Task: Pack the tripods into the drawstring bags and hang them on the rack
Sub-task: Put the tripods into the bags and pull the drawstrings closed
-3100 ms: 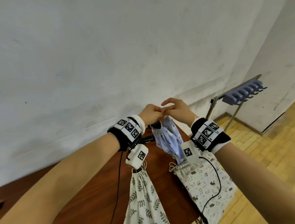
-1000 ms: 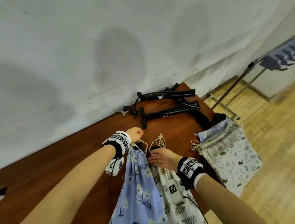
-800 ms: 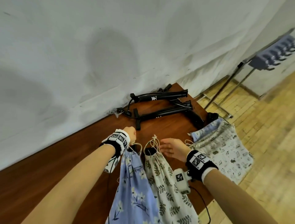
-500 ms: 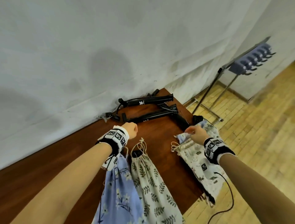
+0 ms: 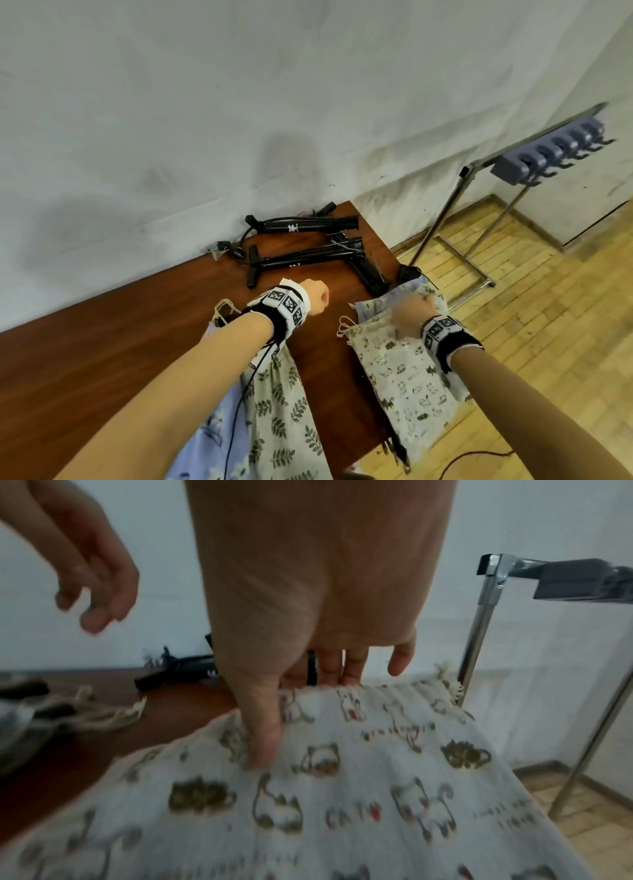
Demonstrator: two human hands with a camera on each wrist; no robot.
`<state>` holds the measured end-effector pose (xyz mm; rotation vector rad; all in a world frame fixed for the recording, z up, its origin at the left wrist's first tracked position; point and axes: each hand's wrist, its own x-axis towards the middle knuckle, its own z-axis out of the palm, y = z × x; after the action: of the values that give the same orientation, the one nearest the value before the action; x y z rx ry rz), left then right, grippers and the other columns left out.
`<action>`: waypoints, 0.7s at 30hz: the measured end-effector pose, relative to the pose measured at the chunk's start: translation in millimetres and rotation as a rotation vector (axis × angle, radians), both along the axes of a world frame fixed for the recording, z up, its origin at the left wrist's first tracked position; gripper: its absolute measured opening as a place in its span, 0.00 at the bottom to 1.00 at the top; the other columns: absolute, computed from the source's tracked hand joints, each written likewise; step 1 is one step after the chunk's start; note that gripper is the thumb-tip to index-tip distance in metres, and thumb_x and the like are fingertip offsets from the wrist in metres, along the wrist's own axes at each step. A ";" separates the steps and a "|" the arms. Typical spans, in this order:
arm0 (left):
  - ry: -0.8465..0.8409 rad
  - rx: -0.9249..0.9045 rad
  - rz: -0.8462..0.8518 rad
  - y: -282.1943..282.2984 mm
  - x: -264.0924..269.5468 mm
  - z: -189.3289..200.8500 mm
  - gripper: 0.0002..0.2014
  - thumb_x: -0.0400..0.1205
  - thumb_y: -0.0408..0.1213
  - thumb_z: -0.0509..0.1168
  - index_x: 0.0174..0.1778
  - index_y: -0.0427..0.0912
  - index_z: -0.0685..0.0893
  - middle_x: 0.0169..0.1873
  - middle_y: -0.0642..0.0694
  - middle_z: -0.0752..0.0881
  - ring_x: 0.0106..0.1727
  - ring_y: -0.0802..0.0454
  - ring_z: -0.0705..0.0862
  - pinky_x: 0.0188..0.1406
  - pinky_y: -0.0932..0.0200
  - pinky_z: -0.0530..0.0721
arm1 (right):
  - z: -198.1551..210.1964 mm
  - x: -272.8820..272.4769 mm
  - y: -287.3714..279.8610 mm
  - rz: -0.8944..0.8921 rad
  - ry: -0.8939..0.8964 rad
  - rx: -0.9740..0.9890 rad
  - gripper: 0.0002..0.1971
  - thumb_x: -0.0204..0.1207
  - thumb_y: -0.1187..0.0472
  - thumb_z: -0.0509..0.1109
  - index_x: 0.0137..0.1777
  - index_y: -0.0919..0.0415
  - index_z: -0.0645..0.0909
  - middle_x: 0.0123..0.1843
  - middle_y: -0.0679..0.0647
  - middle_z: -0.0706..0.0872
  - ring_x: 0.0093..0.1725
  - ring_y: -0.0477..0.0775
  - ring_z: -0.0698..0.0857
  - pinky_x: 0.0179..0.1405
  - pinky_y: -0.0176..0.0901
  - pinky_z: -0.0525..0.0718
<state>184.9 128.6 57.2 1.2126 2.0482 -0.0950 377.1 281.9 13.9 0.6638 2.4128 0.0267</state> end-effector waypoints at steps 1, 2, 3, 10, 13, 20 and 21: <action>-0.009 0.009 0.016 3.5 2.7 -0.6 0.14 0.81 0.31 0.57 0.57 0.45 0.85 0.61 0.43 0.84 0.59 0.43 0.84 0.53 0.54 0.82 | 5.3 -1.1 4.4 -0.003 0.046 -0.030 0.10 0.71 0.45 0.72 0.40 0.51 0.79 0.45 0.50 0.79 0.54 0.57 0.78 0.61 0.57 0.74; -0.030 0.022 0.036 7.9 5.0 -1.4 0.13 0.82 0.33 0.58 0.56 0.46 0.85 0.60 0.44 0.85 0.59 0.43 0.84 0.54 0.54 0.82 | 11.3 -1.7 8.3 -0.022 0.076 -0.089 0.14 0.71 0.47 0.71 0.31 0.52 0.72 0.36 0.49 0.75 0.43 0.55 0.78 0.50 0.52 0.75; -0.055 0.040 0.053 10.8 5.2 -0.4 0.11 0.82 0.35 0.60 0.54 0.48 0.85 0.60 0.45 0.85 0.59 0.44 0.84 0.57 0.53 0.83 | 17.0 -4.1 9.7 -0.025 0.094 -0.160 0.18 0.70 0.48 0.70 0.27 0.51 0.66 0.30 0.48 0.71 0.34 0.53 0.73 0.41 0.47 0.73; -0.400 0.226 0.175 36.0 35.7 32.6 0.25 0.86 0.56 0.51 0.69 0.45 0.81 0.67 0.45 0.80 0.70 0.47 0.76 0.66 0.57 0.70 | 85.8 -22.2 7.4 -0.075 0.543 -0.684 0.20 0.76 0.59 0.74 0.26 0.56 0.68 0.23 0.44 0.70 0.21 0.40 0.70 0.27 0.27 0.70; -0.331 0.233 0.172 43.9 34.6 48.4 0.22 0.88 0.49 0.51 0.71 0.41 0.77 0.53 0.45 0.84 0.65 0.47 0.80 0.59 0.60 0.74 | 119.8 -36.2 7.8 -0.093 0.593 -0.804 0.21 0.74 0.56 0.77 0.27 0.59 0.69 0.21 0.45 0.67 0.19 0.42 0.65 0.24 0.27 0.66; 0.070 0.115 0.018 2.2 -38.5 75.7 0.16 0.82 0.43 0.61 0.54 0.33 0.83 0.47 0.38 0.83 0.47 0.40 0.83 0.39 0.56 0.78 | 166.9 -74.7 -7.5 0.021 0.441 -0.503 0.24 0.84 0.43 0.59 0.29 0.56 0.75 0.24 0.47 0.72 0.22 0.42 0.72 0.29 0.35 0.75; 0.099 0.128 0.001 -4.8 -49.5 79.8 0.14 0.79 0.45 0.64 0.51 0.37 0.83 0.45 0.41 0.83 0.49 0.40 0.84 0.42 0.55 0.80 | 164.1 -81.9 -11.3 0.044 0.349 -0.411 0.23 0.86 0.46 0.54 0.31 0.54 0.74 0.28 0.50 0.74 0.29 0.47 0.77 0.37 0.42 0.80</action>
<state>135.5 123.8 137.0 1.3074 2.1684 -0.0239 295.1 270.6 178.0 0.4499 2.6439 -0.5955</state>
